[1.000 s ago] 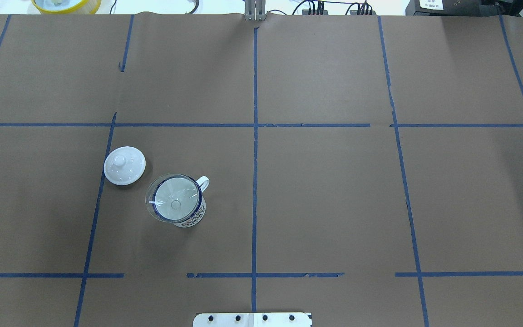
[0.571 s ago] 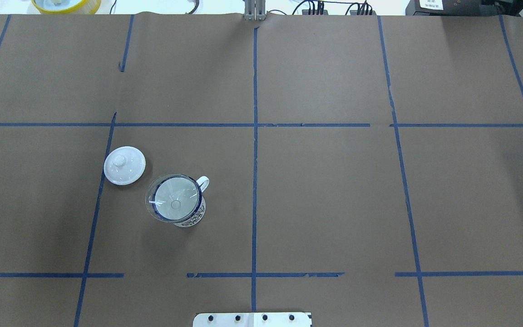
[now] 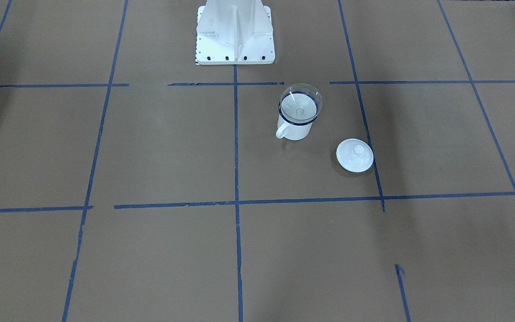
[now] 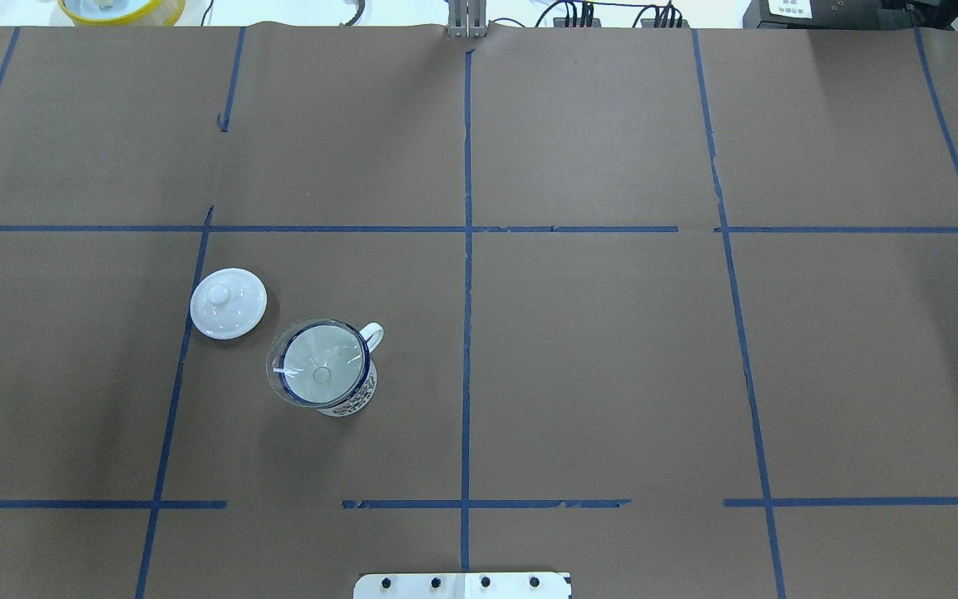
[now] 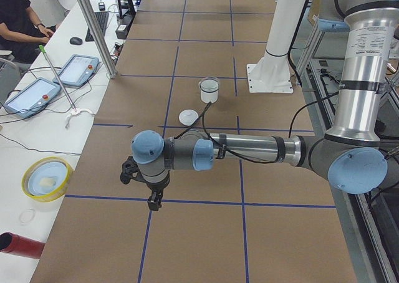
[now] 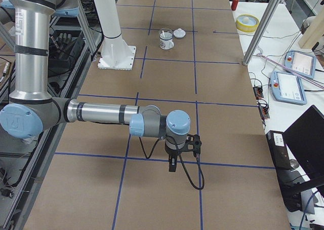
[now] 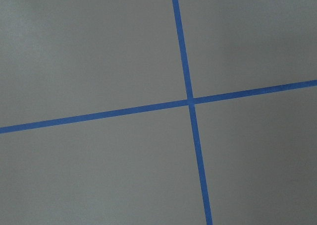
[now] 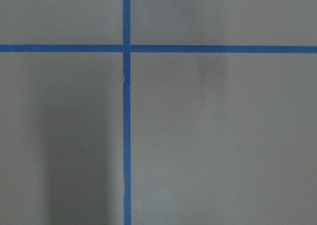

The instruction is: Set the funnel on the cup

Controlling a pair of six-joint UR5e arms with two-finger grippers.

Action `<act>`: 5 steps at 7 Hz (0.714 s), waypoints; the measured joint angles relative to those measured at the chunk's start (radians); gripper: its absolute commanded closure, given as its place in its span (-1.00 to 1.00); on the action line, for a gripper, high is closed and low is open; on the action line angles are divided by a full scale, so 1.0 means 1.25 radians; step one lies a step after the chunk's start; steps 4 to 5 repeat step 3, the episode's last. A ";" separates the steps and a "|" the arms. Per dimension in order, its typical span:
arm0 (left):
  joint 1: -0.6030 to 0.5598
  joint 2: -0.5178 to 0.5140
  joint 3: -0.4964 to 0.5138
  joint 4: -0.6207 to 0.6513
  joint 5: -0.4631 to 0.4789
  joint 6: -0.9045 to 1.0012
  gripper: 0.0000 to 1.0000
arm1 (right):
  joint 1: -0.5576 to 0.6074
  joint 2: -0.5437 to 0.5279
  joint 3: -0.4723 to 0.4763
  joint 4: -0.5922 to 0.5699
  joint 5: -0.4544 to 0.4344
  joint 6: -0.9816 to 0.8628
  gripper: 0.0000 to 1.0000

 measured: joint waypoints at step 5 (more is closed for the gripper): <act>0.000 -0.001 0.001 0.000 0.002 -0.004 -1.00 | 0.000 0.000 0.001 0.000 0.000 0.000 -1.00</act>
